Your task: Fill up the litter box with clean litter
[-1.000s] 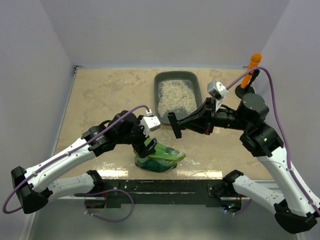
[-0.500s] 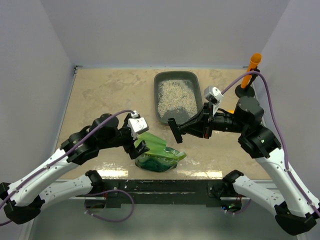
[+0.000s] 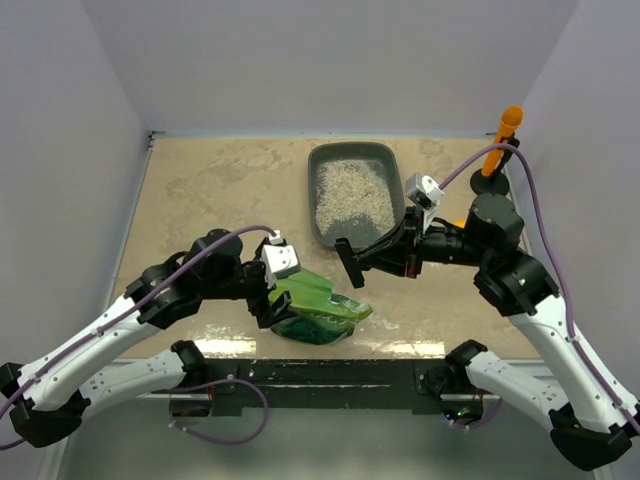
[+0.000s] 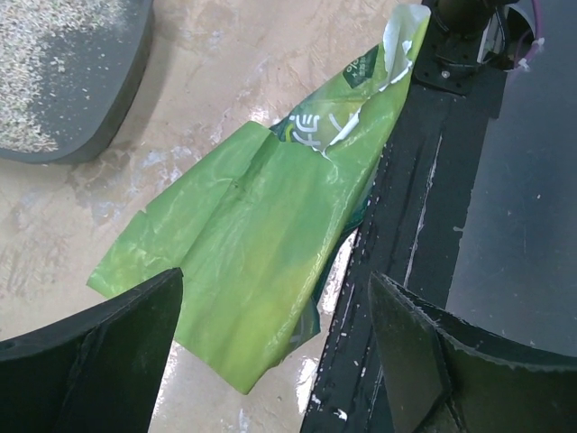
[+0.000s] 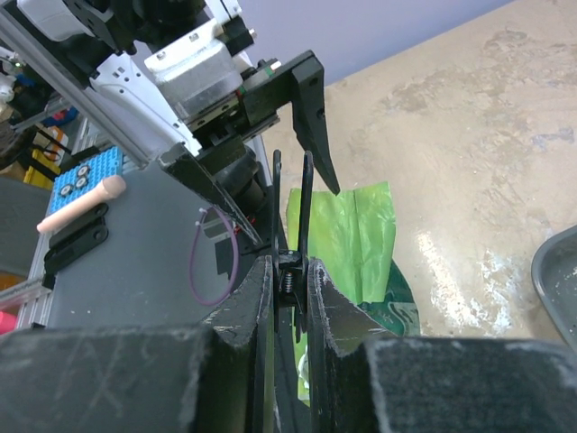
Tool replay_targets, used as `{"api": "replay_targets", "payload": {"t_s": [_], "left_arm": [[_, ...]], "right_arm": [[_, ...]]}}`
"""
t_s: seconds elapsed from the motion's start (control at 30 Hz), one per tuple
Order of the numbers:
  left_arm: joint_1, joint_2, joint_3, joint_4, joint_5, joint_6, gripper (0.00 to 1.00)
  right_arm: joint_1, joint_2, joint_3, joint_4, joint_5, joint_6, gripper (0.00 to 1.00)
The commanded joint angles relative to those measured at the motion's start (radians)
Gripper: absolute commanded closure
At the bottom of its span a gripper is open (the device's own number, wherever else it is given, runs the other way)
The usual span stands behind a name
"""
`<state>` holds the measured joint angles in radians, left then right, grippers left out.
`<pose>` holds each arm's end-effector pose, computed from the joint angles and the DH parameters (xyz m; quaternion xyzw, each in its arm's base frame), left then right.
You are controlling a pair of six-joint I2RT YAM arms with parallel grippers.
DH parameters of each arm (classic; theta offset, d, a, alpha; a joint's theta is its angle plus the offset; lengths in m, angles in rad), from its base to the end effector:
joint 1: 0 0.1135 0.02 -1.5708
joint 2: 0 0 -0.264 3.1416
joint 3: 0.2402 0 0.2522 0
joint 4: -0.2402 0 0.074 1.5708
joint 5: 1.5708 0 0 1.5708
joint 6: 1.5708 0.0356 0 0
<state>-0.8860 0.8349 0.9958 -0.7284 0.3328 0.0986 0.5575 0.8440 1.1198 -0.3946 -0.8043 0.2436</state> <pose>0.0958 -0.1357 0.3498 0.4789 0.7243 -0.3160 0.3822 0.1239 0.1074 0.4235 -0.3642 0.6391 0.5077 0.4484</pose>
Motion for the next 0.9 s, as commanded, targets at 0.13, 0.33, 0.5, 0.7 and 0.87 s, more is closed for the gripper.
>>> {"api": "replay_targets", "payload": {"t_s": [0.13,0.33,0.5,0.7,0.87], "left_arm": [[-0.021,-0.003,-0.034,0.029,0.041,0.009,0.14],[-0.048,0.047,-0.046,0.041,0.022,0.019,0.32],[-0.07,0.082,-0.049,0.043,0.002,0.026,0.39],[-0.076,0.127,-0.052,0.044,-0.011,0.03,0.42],[-0.096,0.162,-0.063,0.06,-0.052,0.039,0.53]], "right_arm": [[0.002,0.015,-0.009,0.043,-0.059,0.01,1.0],[0.004,0.029,0.001,0.022,-0.075,-0.001,1.0],[0.004,0.03,0.009,0.011,-0.075,-0.009,1.0],[0.004,0.014,0.006,-0.021,-0.033,-0.023,1.0],[0.004,-0.014,-0.011,-0.098,0.083,0.0,1.0]]}}
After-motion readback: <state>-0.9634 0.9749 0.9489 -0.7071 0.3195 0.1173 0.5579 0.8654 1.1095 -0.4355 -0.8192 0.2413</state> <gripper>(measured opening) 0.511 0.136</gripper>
